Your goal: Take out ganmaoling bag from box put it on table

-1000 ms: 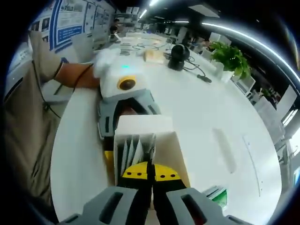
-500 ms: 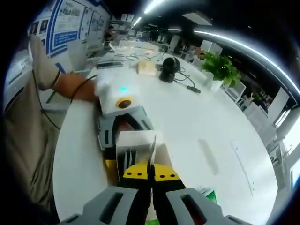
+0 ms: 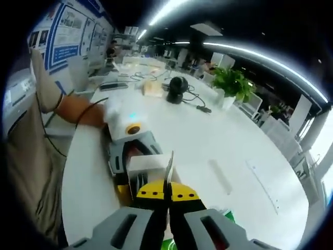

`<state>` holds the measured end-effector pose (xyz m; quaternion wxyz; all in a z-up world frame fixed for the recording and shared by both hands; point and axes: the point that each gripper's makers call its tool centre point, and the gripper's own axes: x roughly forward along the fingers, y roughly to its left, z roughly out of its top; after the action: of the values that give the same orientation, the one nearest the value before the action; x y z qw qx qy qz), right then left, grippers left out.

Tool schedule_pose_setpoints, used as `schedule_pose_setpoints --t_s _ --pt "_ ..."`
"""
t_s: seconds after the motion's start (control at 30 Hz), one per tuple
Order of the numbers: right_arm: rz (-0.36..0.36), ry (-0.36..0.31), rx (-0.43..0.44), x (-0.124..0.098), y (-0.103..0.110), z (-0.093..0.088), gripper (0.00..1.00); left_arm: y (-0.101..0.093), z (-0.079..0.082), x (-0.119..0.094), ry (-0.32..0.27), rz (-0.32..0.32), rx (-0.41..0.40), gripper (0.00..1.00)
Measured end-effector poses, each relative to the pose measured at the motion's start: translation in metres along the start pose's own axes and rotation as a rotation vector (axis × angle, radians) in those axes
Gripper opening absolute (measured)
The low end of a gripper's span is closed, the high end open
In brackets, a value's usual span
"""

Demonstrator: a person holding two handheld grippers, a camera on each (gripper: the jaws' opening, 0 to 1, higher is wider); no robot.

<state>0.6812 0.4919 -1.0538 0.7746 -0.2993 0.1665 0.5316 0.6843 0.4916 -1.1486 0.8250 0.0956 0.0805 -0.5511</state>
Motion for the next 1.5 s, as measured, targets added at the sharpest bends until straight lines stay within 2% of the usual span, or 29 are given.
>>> schedule_pose_setpoints --t_s 0.27,0.43,0.83,1.1,1.37,1.5 --pt "-0.052 -0.09 0.033 -0.017 -0.006 0.011 0.0 0.0 0.0 0.0 0.0 0.0 0.0 0.49" --pt "-0.095 -0.15 0.094 -0.031 -0.015 0.014 0.0 0.0 0.0 0.0 0.0 0.0 0.0 0.49" --pt "-0.203 -0.231 0.213 -0.068 -0.033 0.001 0.0 0.0 0.0 0.0 0.0 0.0 -0.001 0.49" --pt "-0.268 -0.252 0.296 -0.083 -0.041 -0.021 0.0 0.0 0.0 0.0 0.0 0.0 0.0 0.49" --pt "-0.306 -0.285 0.444 -0.086 -0.044 -0.052 0.0 0.0 0.0 0.0 0.0 0.0 0.0 0.49" --pt "-0.326 -0.309 0.561 -0.086 -0.044 -0.07 0.0 0.0 0.0 0.0 0.0 0.0 0.0 0.49"
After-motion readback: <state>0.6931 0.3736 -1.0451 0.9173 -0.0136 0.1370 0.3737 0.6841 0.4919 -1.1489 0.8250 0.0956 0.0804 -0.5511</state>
